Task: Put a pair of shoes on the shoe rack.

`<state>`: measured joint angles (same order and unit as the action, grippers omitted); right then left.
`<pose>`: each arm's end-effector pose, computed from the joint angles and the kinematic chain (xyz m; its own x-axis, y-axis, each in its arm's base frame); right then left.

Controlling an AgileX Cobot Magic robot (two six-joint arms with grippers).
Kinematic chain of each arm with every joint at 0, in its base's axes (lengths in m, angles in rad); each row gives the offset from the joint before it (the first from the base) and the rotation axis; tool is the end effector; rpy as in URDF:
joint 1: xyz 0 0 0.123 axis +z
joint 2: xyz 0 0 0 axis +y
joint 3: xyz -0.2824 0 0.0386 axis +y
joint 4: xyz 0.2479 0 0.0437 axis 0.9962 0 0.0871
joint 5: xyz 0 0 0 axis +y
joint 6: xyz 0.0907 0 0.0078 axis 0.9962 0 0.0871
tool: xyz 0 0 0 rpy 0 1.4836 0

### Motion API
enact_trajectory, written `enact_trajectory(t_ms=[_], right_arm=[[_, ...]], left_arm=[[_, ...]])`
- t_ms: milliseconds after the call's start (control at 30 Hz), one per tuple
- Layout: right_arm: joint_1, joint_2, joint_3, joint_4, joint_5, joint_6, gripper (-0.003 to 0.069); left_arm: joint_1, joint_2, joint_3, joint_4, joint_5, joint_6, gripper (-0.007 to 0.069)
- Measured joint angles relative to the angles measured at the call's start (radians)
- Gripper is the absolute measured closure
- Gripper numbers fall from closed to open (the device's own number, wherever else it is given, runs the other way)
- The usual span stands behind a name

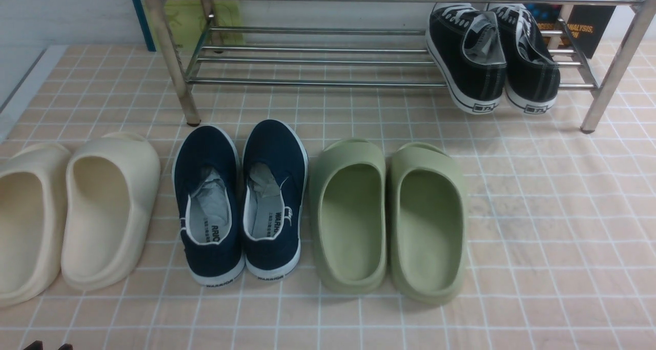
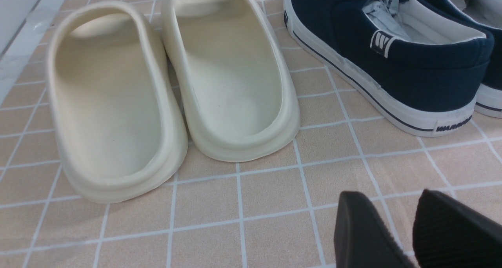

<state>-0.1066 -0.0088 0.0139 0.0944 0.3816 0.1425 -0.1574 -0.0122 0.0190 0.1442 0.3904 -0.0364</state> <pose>0.0524 -0.0024 0.1747 -0.2676 0.2579 -0.9284 0.1376 0.9639 0.2281 0.0521 -0.0032 0.1726 -0.2863 0.1434 -0.9474 0.1334 0.9851 0.1088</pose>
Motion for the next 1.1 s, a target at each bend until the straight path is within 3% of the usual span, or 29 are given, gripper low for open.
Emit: enact_trajectory(t_ms=[1100], right_arm=[[0.0, 0.0, 0.0, 0.0, 0.0, 0.0, 0.0622]], left_arm=[[0.0, 0.0, 0.0, 0.0, 0.0, 0.0, 0.0385]])
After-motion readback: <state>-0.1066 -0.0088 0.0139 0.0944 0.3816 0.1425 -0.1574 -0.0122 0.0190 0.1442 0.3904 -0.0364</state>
